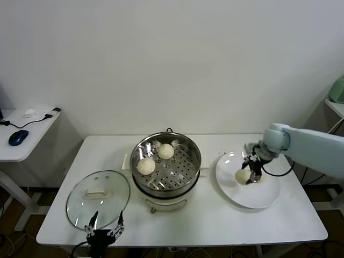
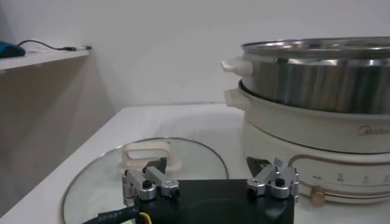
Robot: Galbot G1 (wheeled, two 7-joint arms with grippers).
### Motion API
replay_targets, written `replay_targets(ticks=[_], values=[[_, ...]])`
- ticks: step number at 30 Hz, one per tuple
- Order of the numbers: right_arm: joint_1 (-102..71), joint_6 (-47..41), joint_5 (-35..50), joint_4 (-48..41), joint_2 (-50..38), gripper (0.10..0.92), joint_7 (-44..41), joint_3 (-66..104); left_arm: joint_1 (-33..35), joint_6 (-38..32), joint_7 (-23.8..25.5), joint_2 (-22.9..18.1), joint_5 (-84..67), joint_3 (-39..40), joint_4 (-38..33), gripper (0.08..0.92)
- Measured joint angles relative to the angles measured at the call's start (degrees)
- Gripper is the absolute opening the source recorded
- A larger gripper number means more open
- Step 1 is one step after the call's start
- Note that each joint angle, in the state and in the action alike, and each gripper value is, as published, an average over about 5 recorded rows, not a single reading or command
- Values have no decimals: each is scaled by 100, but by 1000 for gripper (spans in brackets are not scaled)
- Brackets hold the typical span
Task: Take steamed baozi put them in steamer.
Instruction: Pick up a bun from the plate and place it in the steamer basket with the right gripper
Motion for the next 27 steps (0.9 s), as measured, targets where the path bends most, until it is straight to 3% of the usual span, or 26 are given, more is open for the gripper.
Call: replay_targets(ticks=[13,27], values=[[1901,1852,553,512,1489,675,-667,-167,-27,15,4,22,52,13,-36,823],[1142,3335,-819,678,2809,662,-580,106,-22,1,-1,25,27,-45,-29,823]])
